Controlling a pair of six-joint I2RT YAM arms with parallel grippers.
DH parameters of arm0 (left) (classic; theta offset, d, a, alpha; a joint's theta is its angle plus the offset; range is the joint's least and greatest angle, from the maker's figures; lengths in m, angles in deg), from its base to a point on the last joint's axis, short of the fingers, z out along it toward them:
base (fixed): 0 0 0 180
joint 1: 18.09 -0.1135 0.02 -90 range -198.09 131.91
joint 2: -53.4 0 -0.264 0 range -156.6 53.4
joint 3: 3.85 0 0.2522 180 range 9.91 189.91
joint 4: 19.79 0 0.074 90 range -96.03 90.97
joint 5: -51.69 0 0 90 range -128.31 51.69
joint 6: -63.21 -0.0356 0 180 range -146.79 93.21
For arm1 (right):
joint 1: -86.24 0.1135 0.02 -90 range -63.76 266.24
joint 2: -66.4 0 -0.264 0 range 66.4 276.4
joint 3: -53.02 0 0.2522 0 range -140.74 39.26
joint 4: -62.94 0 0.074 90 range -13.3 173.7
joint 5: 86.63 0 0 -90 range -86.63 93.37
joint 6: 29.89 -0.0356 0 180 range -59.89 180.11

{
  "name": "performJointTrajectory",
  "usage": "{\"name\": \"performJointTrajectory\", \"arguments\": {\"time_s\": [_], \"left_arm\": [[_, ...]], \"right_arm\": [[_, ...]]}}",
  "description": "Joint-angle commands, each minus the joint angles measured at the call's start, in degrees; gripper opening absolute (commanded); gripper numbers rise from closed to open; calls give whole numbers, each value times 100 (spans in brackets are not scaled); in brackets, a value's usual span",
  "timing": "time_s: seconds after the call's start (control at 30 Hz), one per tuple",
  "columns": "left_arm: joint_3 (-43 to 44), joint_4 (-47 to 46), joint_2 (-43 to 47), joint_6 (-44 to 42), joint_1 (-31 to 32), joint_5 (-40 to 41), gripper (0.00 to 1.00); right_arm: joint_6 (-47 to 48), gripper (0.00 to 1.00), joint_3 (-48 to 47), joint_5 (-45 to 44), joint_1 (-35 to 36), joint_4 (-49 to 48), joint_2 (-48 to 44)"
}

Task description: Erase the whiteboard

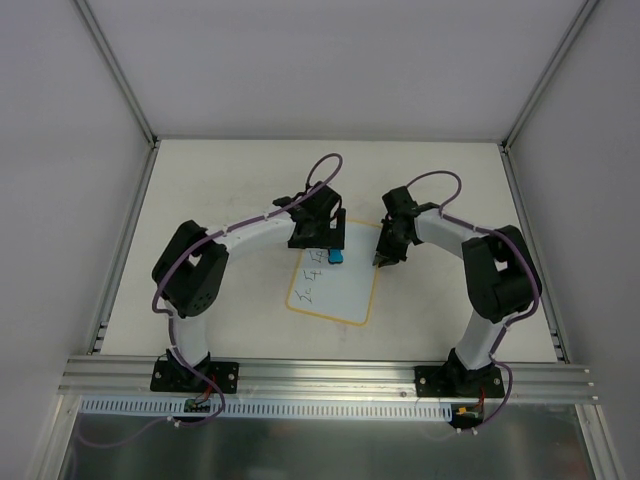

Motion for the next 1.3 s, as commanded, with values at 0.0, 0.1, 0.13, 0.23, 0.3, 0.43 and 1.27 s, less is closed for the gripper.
{"name": "performJointTrajectory", "arguments": {"time_s": [0.0, 0.1, 0.13, 0.23, 0.3, 0.43, 1.27], "left_arm": [[312, 69, -218, -32, 124, 324, 97], [409, 78, -420, 30, 168, 306, 92], [435, 78, -455, 65, 186, 385, 88], [453, 86, -561, 100, 256, 430, 81], [471, 87, -614, 118, 317, 455, 79], [593, 113, -728, 118, 362, 491, 74], [946, 201, -1114, 610, 423, 306, 55]], "right_arm": [[11, 14, 229, -194, -12, -35, 9], [29, 10, 282, -194, -12, -35, 18], [38, 9, 300, -194, -12, -27, 9], [90, 9, 317, -229, -13, -27, 9], [117, 9, 309, -211, -12, -27, 44], [134, 9, 291, -185, -13, -35, 71], [213, 9, 326, -115, -12, -35, 71]]}}
